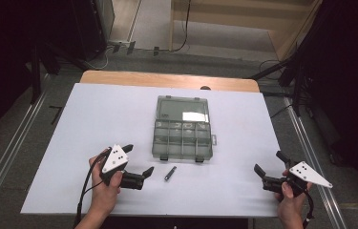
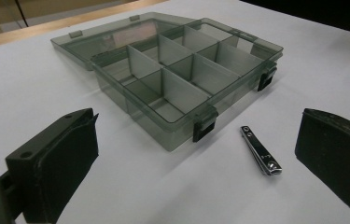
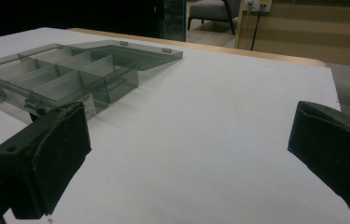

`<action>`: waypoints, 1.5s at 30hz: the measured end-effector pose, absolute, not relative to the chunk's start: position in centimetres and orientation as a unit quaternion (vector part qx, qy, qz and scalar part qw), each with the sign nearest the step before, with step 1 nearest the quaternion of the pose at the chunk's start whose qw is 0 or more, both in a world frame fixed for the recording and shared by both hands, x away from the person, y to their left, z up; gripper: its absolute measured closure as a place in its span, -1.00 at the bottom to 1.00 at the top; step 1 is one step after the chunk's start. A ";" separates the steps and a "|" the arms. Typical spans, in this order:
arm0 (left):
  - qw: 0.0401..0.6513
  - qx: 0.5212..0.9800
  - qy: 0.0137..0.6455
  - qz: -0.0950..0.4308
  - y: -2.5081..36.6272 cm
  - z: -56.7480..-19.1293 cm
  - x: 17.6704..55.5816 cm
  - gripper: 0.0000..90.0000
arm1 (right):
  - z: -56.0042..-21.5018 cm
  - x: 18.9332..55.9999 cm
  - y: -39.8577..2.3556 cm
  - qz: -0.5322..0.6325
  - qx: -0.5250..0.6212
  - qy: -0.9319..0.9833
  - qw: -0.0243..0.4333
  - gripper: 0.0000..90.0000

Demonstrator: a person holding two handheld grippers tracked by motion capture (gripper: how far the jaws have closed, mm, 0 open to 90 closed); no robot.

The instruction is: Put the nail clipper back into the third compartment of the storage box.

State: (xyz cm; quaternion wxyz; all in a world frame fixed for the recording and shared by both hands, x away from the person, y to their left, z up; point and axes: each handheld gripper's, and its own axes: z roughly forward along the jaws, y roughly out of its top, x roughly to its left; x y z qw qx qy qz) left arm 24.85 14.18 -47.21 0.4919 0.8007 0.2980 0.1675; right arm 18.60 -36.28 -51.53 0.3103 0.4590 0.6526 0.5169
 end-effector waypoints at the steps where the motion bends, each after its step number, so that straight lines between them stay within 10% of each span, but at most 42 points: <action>1: 0.491 0.802 0.297 0.166 14.0 -47.2 24.9 -1.00 | -51.5 18.6 -36.3 0.517 0.458 0.653 0.311 -1.00; 36: 0.447 0.850 0.270 0.069 9.0 -48.9 24.9 -0.94 | -51.6 18.7 -36.2 0.516 0.459 0.655 0.308 -1.00; 45: 0.418 0.854 0.305 0.060 8.4 -48.6 24.8 -0.58 | -51.6 18.7 -36.2 0.514 0.459 0.656 0.307 -0.99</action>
